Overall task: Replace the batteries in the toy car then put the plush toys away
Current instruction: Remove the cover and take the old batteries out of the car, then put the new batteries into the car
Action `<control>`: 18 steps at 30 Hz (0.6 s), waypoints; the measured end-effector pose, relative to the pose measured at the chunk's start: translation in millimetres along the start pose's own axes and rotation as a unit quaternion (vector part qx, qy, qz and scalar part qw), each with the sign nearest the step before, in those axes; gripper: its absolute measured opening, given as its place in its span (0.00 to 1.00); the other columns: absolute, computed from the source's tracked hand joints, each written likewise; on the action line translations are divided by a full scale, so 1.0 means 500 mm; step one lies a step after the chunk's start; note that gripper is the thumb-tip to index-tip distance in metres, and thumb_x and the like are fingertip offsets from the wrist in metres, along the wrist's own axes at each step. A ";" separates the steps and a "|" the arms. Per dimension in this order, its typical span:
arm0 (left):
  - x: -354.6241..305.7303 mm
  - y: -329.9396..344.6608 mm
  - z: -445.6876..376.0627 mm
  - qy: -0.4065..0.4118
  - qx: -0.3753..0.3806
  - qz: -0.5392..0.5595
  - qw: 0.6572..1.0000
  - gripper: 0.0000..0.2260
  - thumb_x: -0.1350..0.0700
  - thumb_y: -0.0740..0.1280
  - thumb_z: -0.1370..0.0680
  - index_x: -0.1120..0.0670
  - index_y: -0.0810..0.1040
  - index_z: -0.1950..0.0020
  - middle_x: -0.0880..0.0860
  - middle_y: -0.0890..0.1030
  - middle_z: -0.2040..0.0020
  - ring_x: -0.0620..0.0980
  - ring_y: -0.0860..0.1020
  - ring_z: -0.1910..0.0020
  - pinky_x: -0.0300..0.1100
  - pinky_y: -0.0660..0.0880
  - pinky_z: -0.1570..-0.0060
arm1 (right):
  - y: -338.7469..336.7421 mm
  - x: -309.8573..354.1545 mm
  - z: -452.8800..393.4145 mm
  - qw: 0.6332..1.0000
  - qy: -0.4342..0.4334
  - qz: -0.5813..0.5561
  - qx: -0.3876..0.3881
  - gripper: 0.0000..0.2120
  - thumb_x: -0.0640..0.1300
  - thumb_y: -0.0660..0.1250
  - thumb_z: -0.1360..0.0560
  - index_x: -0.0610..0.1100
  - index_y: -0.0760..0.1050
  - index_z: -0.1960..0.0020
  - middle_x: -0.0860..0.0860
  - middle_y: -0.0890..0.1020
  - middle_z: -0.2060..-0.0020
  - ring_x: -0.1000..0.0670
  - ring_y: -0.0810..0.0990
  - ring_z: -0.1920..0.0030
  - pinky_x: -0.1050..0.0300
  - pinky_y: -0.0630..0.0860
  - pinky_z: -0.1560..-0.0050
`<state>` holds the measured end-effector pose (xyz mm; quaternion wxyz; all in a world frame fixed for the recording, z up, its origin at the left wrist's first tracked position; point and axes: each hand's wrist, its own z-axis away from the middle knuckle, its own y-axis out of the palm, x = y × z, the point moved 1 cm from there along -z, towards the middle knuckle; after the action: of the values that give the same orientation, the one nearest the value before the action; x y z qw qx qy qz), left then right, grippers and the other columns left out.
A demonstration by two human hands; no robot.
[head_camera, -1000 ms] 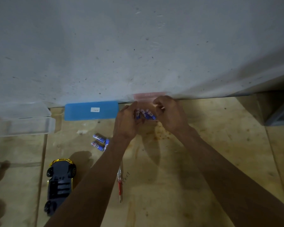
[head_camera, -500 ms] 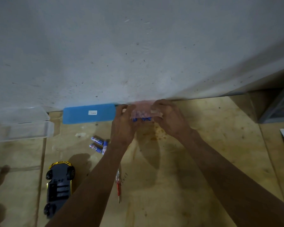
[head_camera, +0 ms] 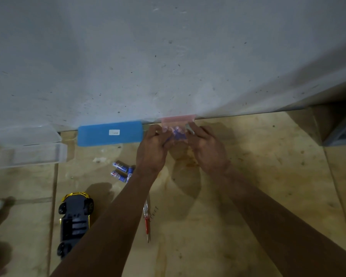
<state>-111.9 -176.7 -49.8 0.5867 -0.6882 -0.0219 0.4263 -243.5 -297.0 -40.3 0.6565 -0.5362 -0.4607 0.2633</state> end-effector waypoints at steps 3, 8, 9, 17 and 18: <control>-0.013 -0.004 0.003 -0.026 0.015 -0.006 1.000 0.12 0.50 0.64 0.18 0.53 0.82 0.39 0.54 0.74 0.42 0.55 0.75 0.46 0.42 0.72 0.53 | -0.009 0.011 0.000 0.999 0.030 0.040 0.018 0.25 0.36 0.73 0.30 0.47 0.76 0.34 0.47 0.76 0.32 0.38 0.77 0.41 0.43 0.80 0.50; -0.039 -0.020 -0.004 -0.078 0.058 -0.048 0.994 0.11 0.51 0.62 0.18 0.49 0.76 0.36 0.53 0.71 0.43 0.56 0.72 0.41 0.47 0.73 0.51 | -0.038 0.044 -0.006 0.991 0.087 0.069 0.076 0.25 0.40 0.62 0.21 0.52 0.67 0.26 0.52 0.65 0.24 0.41 0.65 0.28 0.42 0.69 0.36; -0.043 -0.028 -0.006 -0.083 0.079 -0.070 0.991 0.13 0.52 0.62 0.18 0.49 0.75 0.34 0.54 0.70 0.42 0.57 0.71 0.39 0.48 0.74 0.50 | -0.044 0.051 -0.010 0.989 0.100 0.070 0.085 0.24 0.40 0.61 0.21 0.52 0.66 0.26 0.52 0.63 0.24 0.42 0.63 0.27 0.42 0.68 0.34; -0.021 -0.131 0.081 -0.021 0.085 -0.054 0.995 0.22 0.60 0.65 0.20 0.50 0.70 0.26 0.58 0.70 0.36 0.60 0.73 0.39 0.56 0.76 0.43 | -0.045 0.122 0.022 0.992 0.117 -0.022 0.041 0.25 0.48 0.59 0.27 0.44 0.73 0.32 0.45 0.76 0.34 0.40 0.74 0.34 0.45 0.74 0.38; -0.009 -0.153 0.109 -0.014 0.055 -0.037 0.998 0.21 0.59 0.65 0.20 0.52 0.71 0.26 0.58 0.71 0.36 0.59 0.74 0.40 0.55 0.77 0.45 | -0.040 0.143 0.033 0.992 0.111 -0.059 0.013 0.24 0.49 0.56 0.26 0.43 0.74 0.33 0.45 0.78 0.36 0.41 0.75 0.36 0.47 0.74 0.37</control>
<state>-112.1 -112.2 19.0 0.6390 -0.6470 -0.0323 0.4146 -229.8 -235.0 1.6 0.7248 -0.5252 -0.4126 0.1690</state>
